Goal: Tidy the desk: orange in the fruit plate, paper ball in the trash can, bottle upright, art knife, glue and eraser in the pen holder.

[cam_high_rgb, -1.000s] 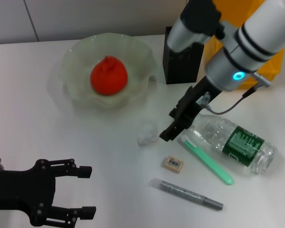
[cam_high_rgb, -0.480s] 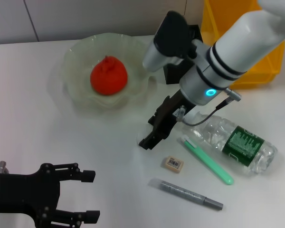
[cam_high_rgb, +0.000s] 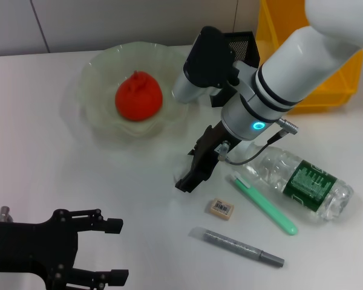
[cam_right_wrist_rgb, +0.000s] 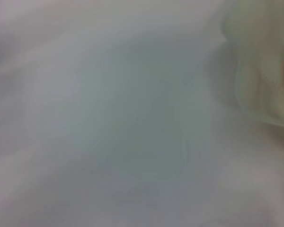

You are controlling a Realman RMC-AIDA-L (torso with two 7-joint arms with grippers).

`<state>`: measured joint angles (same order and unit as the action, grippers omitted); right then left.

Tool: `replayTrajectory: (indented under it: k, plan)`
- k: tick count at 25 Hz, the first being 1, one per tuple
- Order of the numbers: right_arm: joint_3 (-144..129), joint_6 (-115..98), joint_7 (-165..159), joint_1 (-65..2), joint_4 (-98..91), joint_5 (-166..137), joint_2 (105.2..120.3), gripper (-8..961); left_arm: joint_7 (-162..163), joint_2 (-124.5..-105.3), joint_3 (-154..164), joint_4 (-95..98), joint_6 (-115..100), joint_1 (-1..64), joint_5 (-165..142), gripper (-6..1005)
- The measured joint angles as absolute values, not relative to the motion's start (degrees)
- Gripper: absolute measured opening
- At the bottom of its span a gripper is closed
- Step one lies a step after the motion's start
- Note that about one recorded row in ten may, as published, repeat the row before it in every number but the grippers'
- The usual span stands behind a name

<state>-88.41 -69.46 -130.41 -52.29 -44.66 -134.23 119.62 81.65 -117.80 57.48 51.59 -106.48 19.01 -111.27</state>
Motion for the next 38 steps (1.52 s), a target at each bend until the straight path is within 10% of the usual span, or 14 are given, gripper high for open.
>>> replayTrajectory:
  k: [14, 26, 38]
  plan:
    - [-90.77, -66.45, -129.43, -51.90, -44.26, -131.28, 119.71, 726, 81.65, -117.95, 57.48, 51.50, -106.44, 18.98, -111.55, 837]
    - [-91.97, -68.68, -131.93, -51.87, -45.84, -131.42, 119.45, 398, 81.18, -117.95, 57.48, 51.41, -106.10, 18.78, -111.61, 833]
    - [-80.00, -91.83, -144.24, -41.00, -81.30, -143.12, 119.04, 395, 80.97, -117.95, 57.40, 51.24, -106.06, 19.10, -111.61, 830]
